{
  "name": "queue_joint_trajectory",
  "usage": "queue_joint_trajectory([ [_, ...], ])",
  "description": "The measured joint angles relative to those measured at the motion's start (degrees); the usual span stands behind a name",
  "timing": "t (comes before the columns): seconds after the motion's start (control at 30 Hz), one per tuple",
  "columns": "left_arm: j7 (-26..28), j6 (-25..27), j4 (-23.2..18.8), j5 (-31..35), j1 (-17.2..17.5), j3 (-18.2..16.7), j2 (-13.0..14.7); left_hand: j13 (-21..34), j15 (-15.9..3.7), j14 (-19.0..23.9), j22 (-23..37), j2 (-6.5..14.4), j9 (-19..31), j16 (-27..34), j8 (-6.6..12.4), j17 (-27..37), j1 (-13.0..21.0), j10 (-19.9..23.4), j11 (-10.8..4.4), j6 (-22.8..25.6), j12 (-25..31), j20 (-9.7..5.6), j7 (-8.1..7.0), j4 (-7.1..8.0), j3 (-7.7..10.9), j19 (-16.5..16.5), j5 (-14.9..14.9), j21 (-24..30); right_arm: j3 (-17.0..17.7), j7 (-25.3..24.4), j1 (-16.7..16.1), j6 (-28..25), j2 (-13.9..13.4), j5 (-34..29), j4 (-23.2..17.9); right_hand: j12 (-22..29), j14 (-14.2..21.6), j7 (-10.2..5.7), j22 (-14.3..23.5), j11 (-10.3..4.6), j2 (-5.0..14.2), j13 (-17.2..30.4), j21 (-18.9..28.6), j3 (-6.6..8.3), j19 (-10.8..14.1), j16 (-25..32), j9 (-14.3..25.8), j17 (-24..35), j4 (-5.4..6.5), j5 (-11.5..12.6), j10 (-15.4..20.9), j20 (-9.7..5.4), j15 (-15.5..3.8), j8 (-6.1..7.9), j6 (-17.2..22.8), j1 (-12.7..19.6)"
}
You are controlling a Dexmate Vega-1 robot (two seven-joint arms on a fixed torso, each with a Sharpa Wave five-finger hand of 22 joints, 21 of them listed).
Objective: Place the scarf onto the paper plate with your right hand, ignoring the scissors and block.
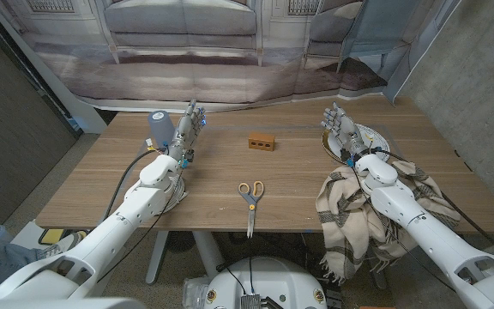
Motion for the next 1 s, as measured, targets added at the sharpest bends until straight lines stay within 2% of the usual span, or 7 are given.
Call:
queue_joint_trajectory([
  [0.23,0.36,-0.37,-0.02,0.59,-0.34,0.28,-0.12,0.00,0.00,0.00,0.00,0.00,0.26,0.00,0.00,0.00,0.00,-0.20,0.20,0.00,0.00,0.31,0.00,0.00,0.00,-0.32,0.00,0.00,0.11,0.32,-0.15,0.05,0.11,0.36,-0.25,0.00,0.31,-0.02,0.00,0.00,0.00,0.00,0.00,0.00,0.00,0.00,0.00,-0.01,0.00,0.00,0.00,0.00,-0.31,0.00,-0.02,0.00],
  [0.33,0.24,-0.31,-0.18,0.55,-0.50,0.35,-0.11,-0.01,0.42,-0.41,0.00,0.30,0.26,0.00,0.00,0.00,0.30,-0.61,0.60,-0.62,0.00,0.31,0.61,0.00,0.00,-0.31,0.30,0.00,0.11,0.45,-0.15,0.27,0.14,0.43,-0.28,0.00,0.31,0.17,0.00,-0.21,0.00,0.00,0.00,0.00,-0.01,0.00,-0.01,-0.01,0.00,0.00,0.22,0.00,-0.31,0.00,0.17,0.00],
  [0.6,-0.88,0.38,-1.40,0.11,-0.62,0.52,0.37,-0.01,0.43,-1.00,-0.01,0.53,0.26,0.00,0.00,-0.01,0.52,-1.23,1.21,-0.93,0.00,0.29,0.92,0.00,0.00,-0.92,0.51,0.00,0.18,0.99,-0.06,1.53,0.58,0.50,-0.07,0.00,0.52,0.18,-0.01,-0.01,0.00,-0.01,0.00,0.00,0.31,0.00,-0.01,-0.01,0.00,0.00,0.61,-0.32,-0.09,0.00,0.18,0.00],
  [1.0,-1.19,1.08,-1.86,0.07,-0.98,0.72,0.43,-0.02,0.43,-0.99,-0.01,0.75,0.25,0.00,0.00,-0.01,0.75,-1.55,0.91,-1.23,-0.24,0.29,1.22,-0.17,-0.18,-0.92,0.51,0.00,0.33,1.60,0.37,2.24,0.61,0.49,-0.21,0.44,1.54,-0.04,-0.01,-0.23,0.24,-0.01,0.00,0.19,0.72,0.22,-0.01,-0.02,-0.19,0.00,1.47,0.09,-0.31,0.00,1.02,0.23],
])
